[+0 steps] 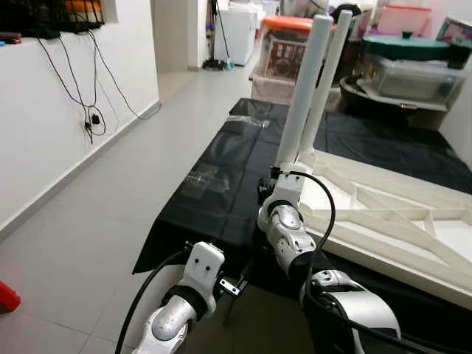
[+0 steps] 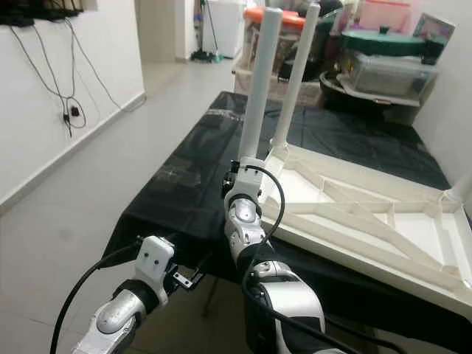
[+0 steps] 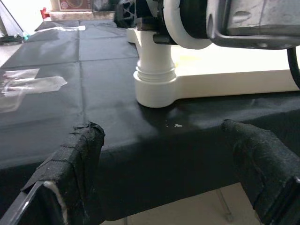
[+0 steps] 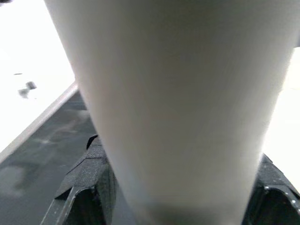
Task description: Building children table
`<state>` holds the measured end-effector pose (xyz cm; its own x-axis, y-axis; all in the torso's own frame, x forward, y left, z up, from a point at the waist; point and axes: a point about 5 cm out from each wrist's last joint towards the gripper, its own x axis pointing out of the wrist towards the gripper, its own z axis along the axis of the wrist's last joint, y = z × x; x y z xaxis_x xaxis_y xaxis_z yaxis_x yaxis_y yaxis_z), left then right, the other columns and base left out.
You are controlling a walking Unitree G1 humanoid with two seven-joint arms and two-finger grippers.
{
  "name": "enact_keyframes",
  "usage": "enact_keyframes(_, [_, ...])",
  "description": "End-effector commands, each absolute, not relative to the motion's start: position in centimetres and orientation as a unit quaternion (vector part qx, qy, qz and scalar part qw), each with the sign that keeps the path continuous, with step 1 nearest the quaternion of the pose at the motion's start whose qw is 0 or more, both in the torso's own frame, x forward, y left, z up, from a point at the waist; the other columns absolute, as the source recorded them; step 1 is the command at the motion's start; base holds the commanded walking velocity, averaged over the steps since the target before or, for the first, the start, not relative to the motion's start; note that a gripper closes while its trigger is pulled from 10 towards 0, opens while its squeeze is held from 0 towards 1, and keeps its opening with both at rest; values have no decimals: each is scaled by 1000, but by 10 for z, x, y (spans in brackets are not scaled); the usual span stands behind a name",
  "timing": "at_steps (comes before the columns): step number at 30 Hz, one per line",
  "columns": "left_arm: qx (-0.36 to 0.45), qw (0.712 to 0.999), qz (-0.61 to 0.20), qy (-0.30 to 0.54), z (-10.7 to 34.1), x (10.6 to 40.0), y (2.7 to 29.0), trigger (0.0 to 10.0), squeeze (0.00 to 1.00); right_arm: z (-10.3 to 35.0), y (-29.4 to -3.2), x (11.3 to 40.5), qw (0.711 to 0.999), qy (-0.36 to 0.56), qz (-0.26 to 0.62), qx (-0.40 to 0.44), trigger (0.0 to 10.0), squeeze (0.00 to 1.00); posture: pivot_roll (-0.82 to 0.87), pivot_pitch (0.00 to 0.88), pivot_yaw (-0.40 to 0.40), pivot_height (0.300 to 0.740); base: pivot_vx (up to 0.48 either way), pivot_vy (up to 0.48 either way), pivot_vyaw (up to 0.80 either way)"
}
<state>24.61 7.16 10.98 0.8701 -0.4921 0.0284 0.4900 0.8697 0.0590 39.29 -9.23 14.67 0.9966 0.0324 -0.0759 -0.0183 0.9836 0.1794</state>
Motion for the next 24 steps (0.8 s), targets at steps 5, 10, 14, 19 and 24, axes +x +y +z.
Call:
enact_keyframes(5, [28, 966, -257, -11, 106, 246, 70, 10000, 0, 148, -77, 390, 980, 36, 197, -4, 10000, 0, 86, 0, -99, 740, 0, 0, 0])
enact_keyframes(10, [29, 966, -258, -10, 105, 246, 70, 10000, 0, 142, -76, 384, 936, 76, 341, -53, 10000, 0, 86, 0, -97, 740, 0, 0, 0])
enact_keyframes(14, [29, 965, -259, -10, 105, 246, 70, 10000, 0, 140, -76, 379, 904, 96, 414, -50, 10000, 0, 91, 0, -101, 740, 0, 0, 0])
enact_keyframes(19, [30, 965, -259, -10, 105, 246, 70, 10000, 0, 140, -74, 376, 881, 100, 459, -55, 10000, 0, 95, 0, -104, 740, 0, 0, 0])
enact_keyframes(24, [31, 965, -259, -9, 105, 245, 70, 10000, 0, 140, -65, 367, 834, 105, 539, -44, 9569, 0, 102, 0, -107, 740, 0, 0, 0])
